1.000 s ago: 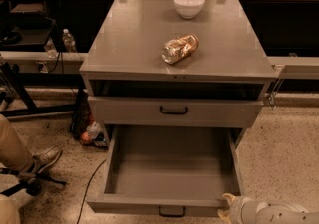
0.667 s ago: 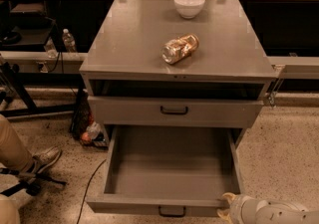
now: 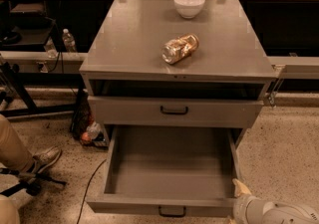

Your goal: Open middle drawer

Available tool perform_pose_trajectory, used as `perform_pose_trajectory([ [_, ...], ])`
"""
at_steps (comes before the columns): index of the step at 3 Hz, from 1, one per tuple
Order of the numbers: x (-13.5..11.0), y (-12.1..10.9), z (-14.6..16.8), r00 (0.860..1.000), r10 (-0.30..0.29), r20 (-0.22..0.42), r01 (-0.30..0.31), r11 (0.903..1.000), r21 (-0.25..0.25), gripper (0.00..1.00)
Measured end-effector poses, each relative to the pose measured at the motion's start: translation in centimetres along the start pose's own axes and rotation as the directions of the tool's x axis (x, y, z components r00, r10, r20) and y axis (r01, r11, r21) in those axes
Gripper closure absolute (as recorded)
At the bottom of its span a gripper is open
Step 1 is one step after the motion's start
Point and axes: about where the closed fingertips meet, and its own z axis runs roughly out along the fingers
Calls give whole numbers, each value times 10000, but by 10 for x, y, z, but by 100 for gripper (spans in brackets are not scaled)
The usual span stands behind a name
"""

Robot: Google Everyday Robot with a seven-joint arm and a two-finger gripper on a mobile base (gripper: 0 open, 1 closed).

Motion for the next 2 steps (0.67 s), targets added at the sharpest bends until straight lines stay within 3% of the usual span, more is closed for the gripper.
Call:
perform_pose_trajectory([
  [1, 6, -19, -17, 9997, 265, -3, -264, 9987, 441, 0],
  [2, 31, -70, -61, 9941, 1066, -204, -1028, 9850, 1383, 0],
])
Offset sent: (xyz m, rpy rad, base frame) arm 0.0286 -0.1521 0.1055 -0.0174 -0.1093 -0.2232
